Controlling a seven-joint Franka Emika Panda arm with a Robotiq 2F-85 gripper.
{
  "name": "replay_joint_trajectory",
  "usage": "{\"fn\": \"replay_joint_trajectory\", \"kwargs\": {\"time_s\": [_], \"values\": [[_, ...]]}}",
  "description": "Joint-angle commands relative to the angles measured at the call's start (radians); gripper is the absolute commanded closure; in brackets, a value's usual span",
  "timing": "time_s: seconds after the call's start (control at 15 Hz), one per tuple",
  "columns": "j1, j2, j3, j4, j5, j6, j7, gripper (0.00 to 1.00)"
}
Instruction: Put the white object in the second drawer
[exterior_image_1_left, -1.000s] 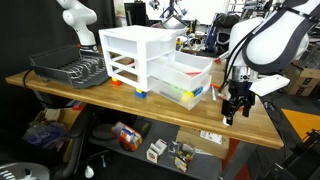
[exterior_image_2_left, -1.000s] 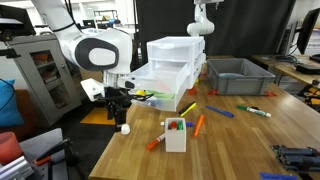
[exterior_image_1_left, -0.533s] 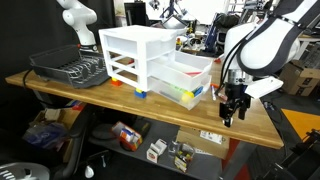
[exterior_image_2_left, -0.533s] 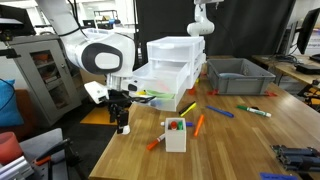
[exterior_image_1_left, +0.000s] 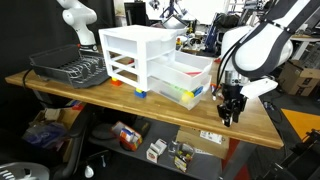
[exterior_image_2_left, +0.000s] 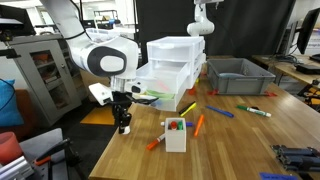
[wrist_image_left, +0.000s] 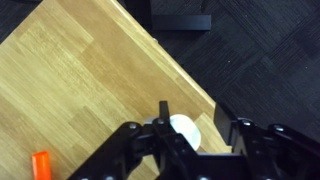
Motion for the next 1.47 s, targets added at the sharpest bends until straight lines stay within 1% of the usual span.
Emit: {"fn": "replay_joint_trajectory", "kwargs": {"time_s": [0.0,0.07,0.2,0.6,0.67,0.73,0.8,0.87,0.93,1.13,1.4], "values": [[0.01,0.001,-0.018,0.013,-0.028,0.01,-0.003,0.79],[0.012,-0.002,-0.021,0.014,-0.033,0.009,0.0,0.87],[0.014,-0.008,-0.03,0.013,-0.051,0.005,0.003,1.0],[0.01,-0.032,-0.038,-0.007,-0.08,-0.007,-0.004,1.0],[0.005,-0.037,-0.03,-0.011,-0.068,-0.012,-0.011,0.74],[0.005,-0.043,-0.028,-0.017,-0.068,-0.009,-0.013,0.72],[0.004,-0.047,-0.023,-0.022,-0.063,-0.007,-0.017,0.67],[0.004,-0.05,-0.019,-0.026,-0.061,-0.006,-0.018,0.59],[0.005,-0.051,-0.015,-0.027,-0.059,-0.007,-0.019,0.53],[0.017,-0.057,-0.019,-0.029,-0.072,0.005,-0.003,0.31],[0.025,-0.043,-0.017,0.003,-0.079,0.013,-0.007,0.03]]}}
